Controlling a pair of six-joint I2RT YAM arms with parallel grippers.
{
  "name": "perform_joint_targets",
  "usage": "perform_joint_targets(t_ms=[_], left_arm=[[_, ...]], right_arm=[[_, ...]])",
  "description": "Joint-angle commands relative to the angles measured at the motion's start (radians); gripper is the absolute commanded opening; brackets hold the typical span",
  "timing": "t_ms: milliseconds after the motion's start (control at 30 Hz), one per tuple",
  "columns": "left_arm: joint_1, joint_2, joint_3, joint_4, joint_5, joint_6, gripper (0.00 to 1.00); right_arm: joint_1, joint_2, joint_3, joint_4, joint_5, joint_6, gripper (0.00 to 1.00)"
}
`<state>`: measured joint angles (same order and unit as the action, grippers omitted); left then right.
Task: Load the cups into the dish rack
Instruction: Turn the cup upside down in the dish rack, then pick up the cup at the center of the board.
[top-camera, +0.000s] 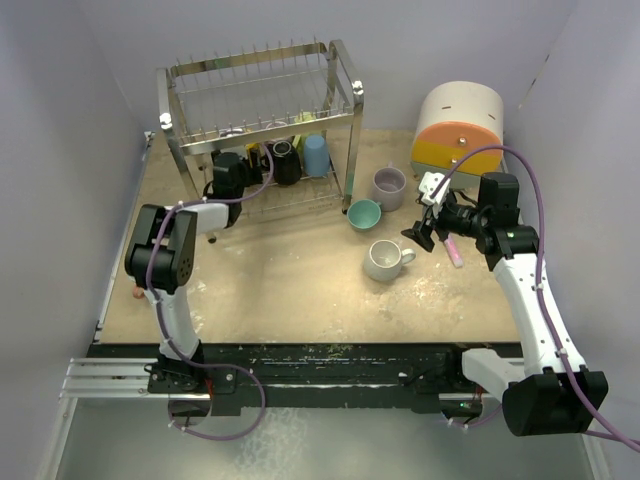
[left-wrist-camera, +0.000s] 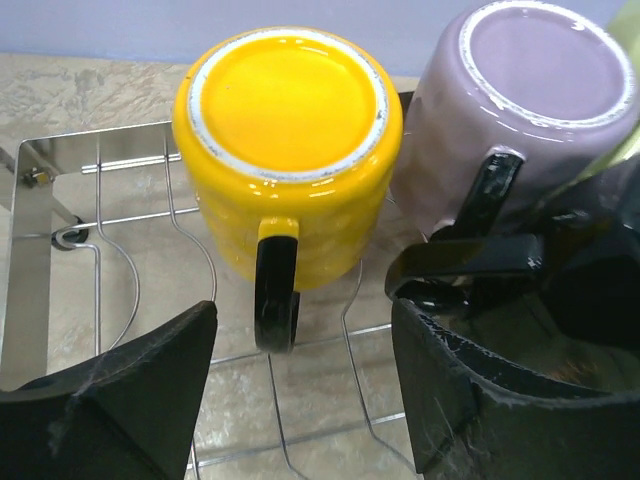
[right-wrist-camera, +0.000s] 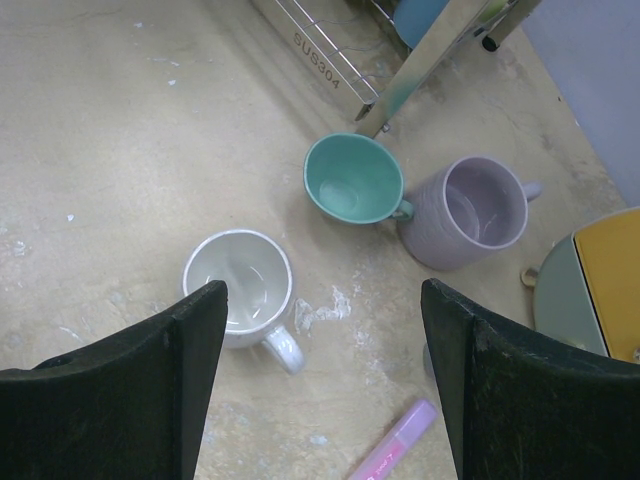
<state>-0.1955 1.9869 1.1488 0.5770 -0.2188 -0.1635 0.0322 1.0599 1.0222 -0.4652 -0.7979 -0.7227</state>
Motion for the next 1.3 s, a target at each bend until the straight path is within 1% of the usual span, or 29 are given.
perform_joint_targets(t_ms=[0,133,300,500,600,667,733,867,967,1133,1267], left_arm=[[0.009,-0.118,-0.075,0.110,0.042,0.007,0.75],[0.007,-0.163,-0.173,0.182,0.052,0.019,0.79],[-0.017,-0.198,-0.256,0.258,0.062,0.062,0.85],[-0.076,-0.248,-0.368,0.397,0.049,0.166,0.89],[-0.112,-0.300,-0.412,0.415,0.031,0.218,0.89],[-0.134,-0.344,-0.445,0.410,0.003,0.224,0.89],[-0.143,-0.394,-0.485,0.404,-0.009,0.198,0.89],[-0.154,-0.522,-0.565,0.350,0.031,0.106,0.89],[-0.154,-0.630,-0.602,0.258,0.094,0.021,0.90],[-0.157,-0.823,-0.627,0.089,0.239,-0.087,0.90],[-0.156,-0.953,-0.669,0.043,0.347,-0.156,0.91]], right_arm=[[-0.003,-0.012,-0.002,0.014,0.000,-0.009,0.80],[-0.004,-0.015,-0.003,0.014,-0.001,-0.008,0.80],[-0.003,-0.018,-0.002,0.016,-0.001,-0.009,0.80],[-0.003,-0.023,-0.004,0.014,-0.003,-0.010,0.80],[-0.003,-0.023,-0.004,0.015,-0.003,-0.010,0.80],[-0.003,-0.023,-0.004,0.014,-0.003,-0.012,0.80],[-0.003,-0.023,-0.006,0.016,-0.006,-0.012,0.80],[-0.003,-0.018,-0.006,0.027,-0.010,-0.013,0.80],[-0.004,-0.016,-0.007,0.036,-0.021,-0.016,0.80],[-0.003,-0.019,-0.007,0.029,-0.068,-0.038,0.79],[-0.003,-0.027,-0.048,0.026,-0.110,-0.057,0.79]])
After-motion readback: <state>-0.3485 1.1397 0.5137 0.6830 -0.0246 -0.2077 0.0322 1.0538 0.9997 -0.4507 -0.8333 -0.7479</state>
